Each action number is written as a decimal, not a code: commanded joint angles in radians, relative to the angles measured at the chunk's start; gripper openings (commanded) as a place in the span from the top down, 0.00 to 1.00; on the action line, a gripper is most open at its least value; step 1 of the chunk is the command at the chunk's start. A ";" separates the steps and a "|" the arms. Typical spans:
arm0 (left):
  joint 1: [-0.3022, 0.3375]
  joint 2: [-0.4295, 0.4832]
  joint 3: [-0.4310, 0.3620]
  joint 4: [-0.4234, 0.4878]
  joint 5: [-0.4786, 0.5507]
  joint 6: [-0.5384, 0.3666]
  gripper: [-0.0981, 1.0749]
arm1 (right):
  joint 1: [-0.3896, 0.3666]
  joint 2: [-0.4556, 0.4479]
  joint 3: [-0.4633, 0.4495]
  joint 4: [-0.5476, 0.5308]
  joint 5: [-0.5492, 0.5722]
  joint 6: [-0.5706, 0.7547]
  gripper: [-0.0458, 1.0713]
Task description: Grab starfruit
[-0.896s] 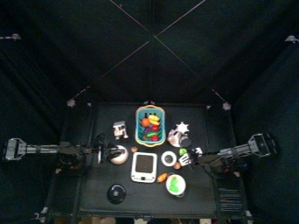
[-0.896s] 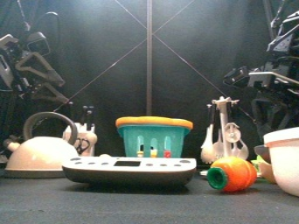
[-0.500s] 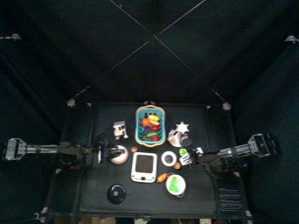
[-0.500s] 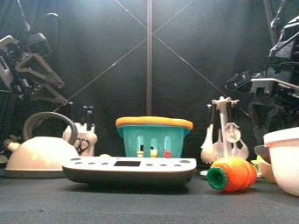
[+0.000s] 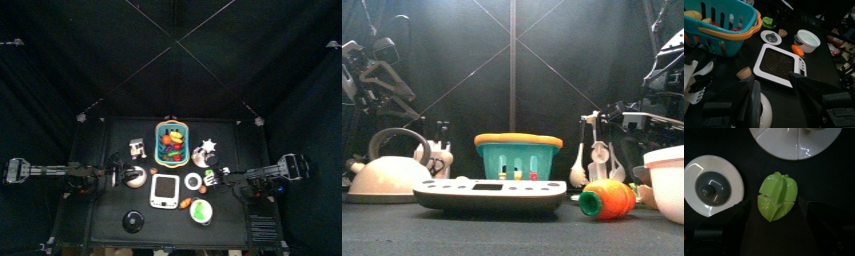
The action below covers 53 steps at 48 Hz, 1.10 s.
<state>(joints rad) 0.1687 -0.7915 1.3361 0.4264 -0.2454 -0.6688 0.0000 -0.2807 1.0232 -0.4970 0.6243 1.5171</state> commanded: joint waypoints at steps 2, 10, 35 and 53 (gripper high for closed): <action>0.002 0.002 -0.018 -0.002 -0.005 0.002 0.13 | -0.009 0.018 -0.005 0.003 -0.020 0.003 0.03; 0.002 0.002 -0.015 -0.002 -0.005 0.000 0.13 | -0.008 0.044 0.002 0.012 -0.023 0.002 0.03; 0.002 0.002 -0.014 -0.002 -0.005 0.000 0.13 | 0.000 0.051 -0.012 0.005 -0.023 0.002 0.04; 0.002 0.002 -0.014 -0.002 -0.003 0.000 0.13 | 0.020 0.052 -0.014 0.017 -0.025 0.002 0.07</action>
<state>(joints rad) 0.1687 -0.7915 1.3361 0.4264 -0.2454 -0.6703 0.0153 -0.2209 1.0278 -0.4832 0.6013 1.5186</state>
